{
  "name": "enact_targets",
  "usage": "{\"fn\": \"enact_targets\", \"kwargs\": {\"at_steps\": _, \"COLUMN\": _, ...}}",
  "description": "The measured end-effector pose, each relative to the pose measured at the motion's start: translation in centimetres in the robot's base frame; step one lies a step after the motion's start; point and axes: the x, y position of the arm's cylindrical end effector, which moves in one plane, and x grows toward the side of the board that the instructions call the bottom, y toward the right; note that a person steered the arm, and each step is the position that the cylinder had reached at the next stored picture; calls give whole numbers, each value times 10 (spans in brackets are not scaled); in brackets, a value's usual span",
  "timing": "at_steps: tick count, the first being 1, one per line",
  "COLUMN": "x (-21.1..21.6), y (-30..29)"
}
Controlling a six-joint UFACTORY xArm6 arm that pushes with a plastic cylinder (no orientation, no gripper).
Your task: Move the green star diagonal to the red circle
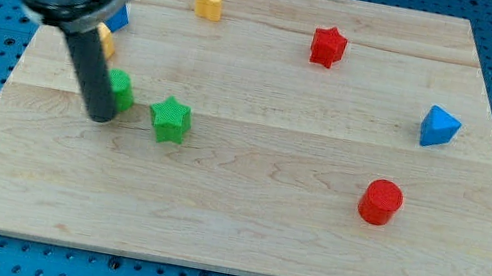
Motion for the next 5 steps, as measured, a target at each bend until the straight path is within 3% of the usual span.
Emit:
{"fn": "enact_targets", "kwargs": {"at_steps": 2, "x": 6, "y": 42}}
{"fn": "enact_targets", "kwargs": {"at_steps": 3, "x": 27, "y": 88}}
{"fn": "enact_targets", "kwargs": {"at_steps": 5, "x": 29, "y": 171}}
